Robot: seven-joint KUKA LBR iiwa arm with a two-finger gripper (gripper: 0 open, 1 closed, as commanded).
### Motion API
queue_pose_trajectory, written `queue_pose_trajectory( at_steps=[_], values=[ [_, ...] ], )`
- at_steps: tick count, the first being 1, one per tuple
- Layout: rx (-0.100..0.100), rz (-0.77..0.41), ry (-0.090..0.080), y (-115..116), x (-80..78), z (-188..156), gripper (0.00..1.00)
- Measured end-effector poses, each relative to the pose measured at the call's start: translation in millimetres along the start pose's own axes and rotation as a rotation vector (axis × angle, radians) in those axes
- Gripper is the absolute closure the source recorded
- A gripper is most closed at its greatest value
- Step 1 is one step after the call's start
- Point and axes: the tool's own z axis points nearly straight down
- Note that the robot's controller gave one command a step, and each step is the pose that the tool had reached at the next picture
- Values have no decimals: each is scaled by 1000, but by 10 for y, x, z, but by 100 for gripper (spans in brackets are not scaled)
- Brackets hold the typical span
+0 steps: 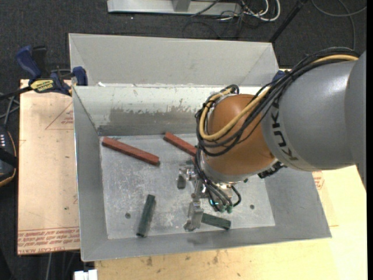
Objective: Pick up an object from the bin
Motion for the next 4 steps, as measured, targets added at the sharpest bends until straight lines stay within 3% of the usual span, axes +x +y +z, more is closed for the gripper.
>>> queue_pose_trajectory(
  at_steps=[1,2,3,4],
  values=[
    [-1,3,-6,-4,-18,-28,0],
    [-3,-129,-14,-311,-74,273,0],
    [0,-203,-16,-655,-30,774,0],
    [2,-605,-10,-1231,-328,828,100]
  ],
)
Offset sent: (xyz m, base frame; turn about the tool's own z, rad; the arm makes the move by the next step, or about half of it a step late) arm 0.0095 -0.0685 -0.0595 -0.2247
